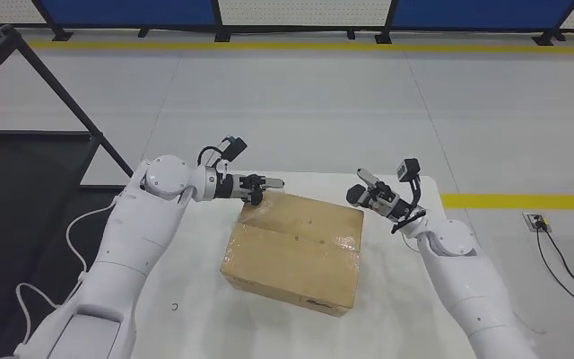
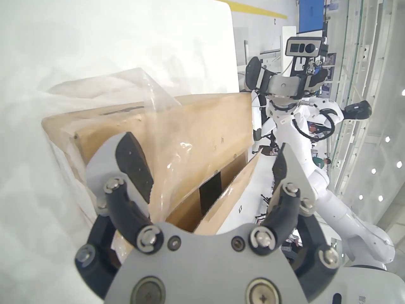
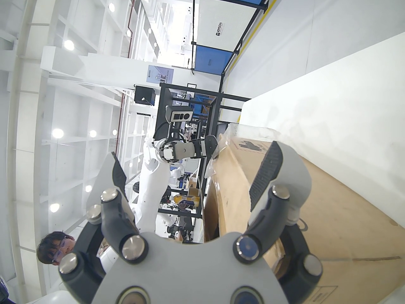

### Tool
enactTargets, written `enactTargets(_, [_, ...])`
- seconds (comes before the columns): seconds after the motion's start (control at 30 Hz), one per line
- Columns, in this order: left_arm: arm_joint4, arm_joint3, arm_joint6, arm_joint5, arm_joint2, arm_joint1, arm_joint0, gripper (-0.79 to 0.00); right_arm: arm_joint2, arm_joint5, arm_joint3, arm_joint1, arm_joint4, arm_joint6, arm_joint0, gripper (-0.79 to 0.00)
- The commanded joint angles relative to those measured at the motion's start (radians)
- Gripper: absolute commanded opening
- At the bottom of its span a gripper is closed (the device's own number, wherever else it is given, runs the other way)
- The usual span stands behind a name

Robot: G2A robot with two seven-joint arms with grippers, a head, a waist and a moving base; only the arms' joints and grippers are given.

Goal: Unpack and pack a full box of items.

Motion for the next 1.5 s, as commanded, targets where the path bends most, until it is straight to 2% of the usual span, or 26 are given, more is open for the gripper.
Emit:
enactTargets(0.0, [-0.013,0.012,-0.011,-0.018,0.003,-0.003,-0.004,0.000,0.000,0.002,0.000,0.000,-0.001,0.000,0.001,0.000])
enactTargets(0.23, [-0.070,0.033,-0.018,-0.085,-0.004,-0.008,-0.010,0.000,-0.004,0.003,0.000,0.000,-0.004,-0.004,0.004,0.000])
enactTargets(0.37, [-0.112,0.031,-0.059,-0.112,-0.019,-0.003,-0.010,0.000,-0.008,0.009,0.001,-0.001,-0.004,-0.003,0.007,0.000])
enactTargets(0.5, [-0.130,0.015,-0.079,-0.137,-0.030,0.003,-0.003,0.000,-0.026,0.055,0.007,-0.003,-0.016,0.037,0.026,0.000])
enactTargets(0.73, [-0.205,0.007,-0.132,-0.112,-0.062,0.016,0.007,0.000,-0.050,0.063,0.028,-0.011,-0.026,0.027,0.051,0.000])
enactTargets(0.9, [-0.192,-0.011,-0.190,-0.108,-0.044,0.018,0.007,0.000,-0.058,0.069,0.039,-0.013,-0.030,0.038,0.062,0.000])
enactTargets(1.03, [-0.172,-0.007,-0.063,-0.121,-0.062,0.024,0.001,0.000,-0.058,0.062,0.044,-0.014,-0.027,0.035,0.062,0.000])
enactTargets(1.13, [-0.081,0.006,0.027,-0.113,-0.056,0.034,-0.009,0.000,-0.054,0.057,0.046,-0.013,-0.025,0.033,0.061,0.000])
enactTargets(1.23, [-0.025,0.013,0.048,-0.093,-0.041,0.038,-0.010,0.000,-0.051,0.053,0.045,-0.012,-0.025,0.032,0.058,0.000])
enactTargets(1.3, [-0.027,0.016,0.023,-0.087,-0.031,0.036,-0.007,0.000,-0.049,0.051,0.045,-0.011,-0.023,0.032,0.056,0.000])
enactTargets(1.47, [-0.035,0.018,0.032,-0.085,0.000,0.020,0.005,0.000,-0.046,0.048,0.044,-0.009,-0.022,0.029,0.052,0.000])
